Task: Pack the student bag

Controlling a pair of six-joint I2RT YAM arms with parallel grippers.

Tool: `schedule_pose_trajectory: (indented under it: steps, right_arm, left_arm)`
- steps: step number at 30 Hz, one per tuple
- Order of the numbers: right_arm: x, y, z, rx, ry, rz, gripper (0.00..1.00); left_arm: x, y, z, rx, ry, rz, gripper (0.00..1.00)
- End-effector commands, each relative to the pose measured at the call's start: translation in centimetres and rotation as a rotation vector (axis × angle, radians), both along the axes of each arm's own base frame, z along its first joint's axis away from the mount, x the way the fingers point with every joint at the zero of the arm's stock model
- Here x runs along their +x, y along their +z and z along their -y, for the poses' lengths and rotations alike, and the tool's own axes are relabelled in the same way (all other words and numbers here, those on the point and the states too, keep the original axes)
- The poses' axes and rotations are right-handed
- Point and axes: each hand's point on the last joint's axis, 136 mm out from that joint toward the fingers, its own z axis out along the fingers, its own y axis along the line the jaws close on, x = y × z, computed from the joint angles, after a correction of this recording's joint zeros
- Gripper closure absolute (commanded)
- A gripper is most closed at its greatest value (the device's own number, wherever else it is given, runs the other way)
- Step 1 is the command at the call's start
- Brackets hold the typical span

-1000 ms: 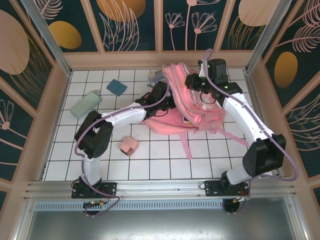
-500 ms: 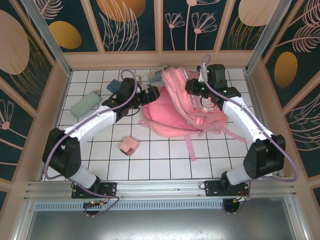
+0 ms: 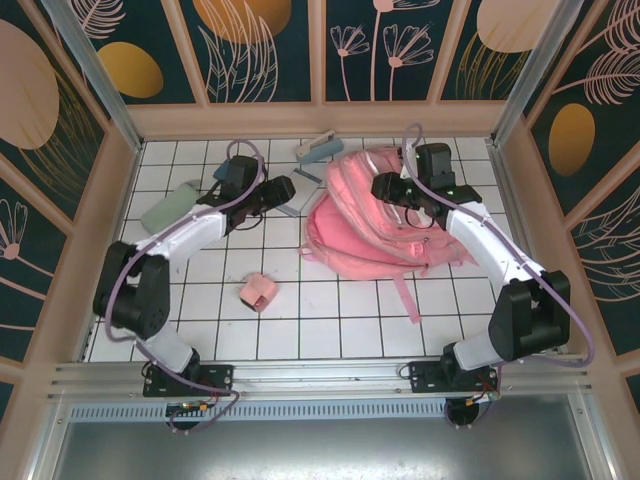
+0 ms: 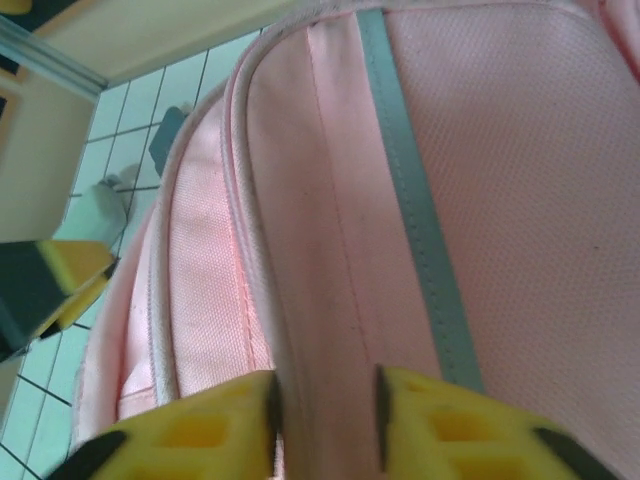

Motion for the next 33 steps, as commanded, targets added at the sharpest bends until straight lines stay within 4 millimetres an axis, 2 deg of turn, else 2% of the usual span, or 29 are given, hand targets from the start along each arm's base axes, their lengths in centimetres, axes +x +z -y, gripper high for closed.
schedule_pose_trajectory:
  steps: [1, 4, 8, 11, 14, 18, 23, 29, 33]
  right_arm:
    - [0.3, 0.7, -0.7, 0.015, -0.008, 0.031, 0.6]
    - [0.0, 1.0, -1.7, 0.018, -0.004, 0.038, 0.56]
    - [-0.3, 1.0, -3.8, 0.012, 0.011, 0.054, 0.53]
    - [-0.4, 1.0, -5.5, -0.007, 0.012, 0.07, 0.52]
    - [-0.4, 1.2, -7.2, -0.018, 0.023, 0.093, 0.5]
    - [-0.2, 0.6, -9.4, -0.016, 0.061, 0.085, 0.5]
    - [0.3, -0.5, -12.0, -0.029, 0.107, 0.069, 0.5]
    - [0.6, -1.9, -15.2, -0.024, 0.154, 0.044, 0.5]
    - [0.4, -3.1, -17.3, -0.022, 0.195, 0.02, 0.5]
  left_arm:
    - [2.4, -1.9, 0.4, 0.01, -0.027, -0.011, 0.47]
    - [4.6, -3.8, 0.8, 0.023, -0.031, -0.041, 0.59]
    - [6.9, -6.1, 2.1, 0.008, -0.045, -0.085, 0.66]
    - [7.7, -7.8, 2.6, -0.015, -0.036, -0.121, 0.68]
    - [7.4, -9.9, 2.8, -0.03, -0.021, -0.164, 0.71]
    - [5.8, -12.0, 1.7, -0.001, 0.004, -0.22, 0.77]
    - [2.4, -13.4, -1.0, 0.109, 0.033, -0.273, 0.83]
    - [-2.5, -14.3, -5.8, 0.243, 0.086, -0.331, 0.84]
    - [-4.5, -13.8, -9.1, 0.309, 0.119, -0.346, 0.82]
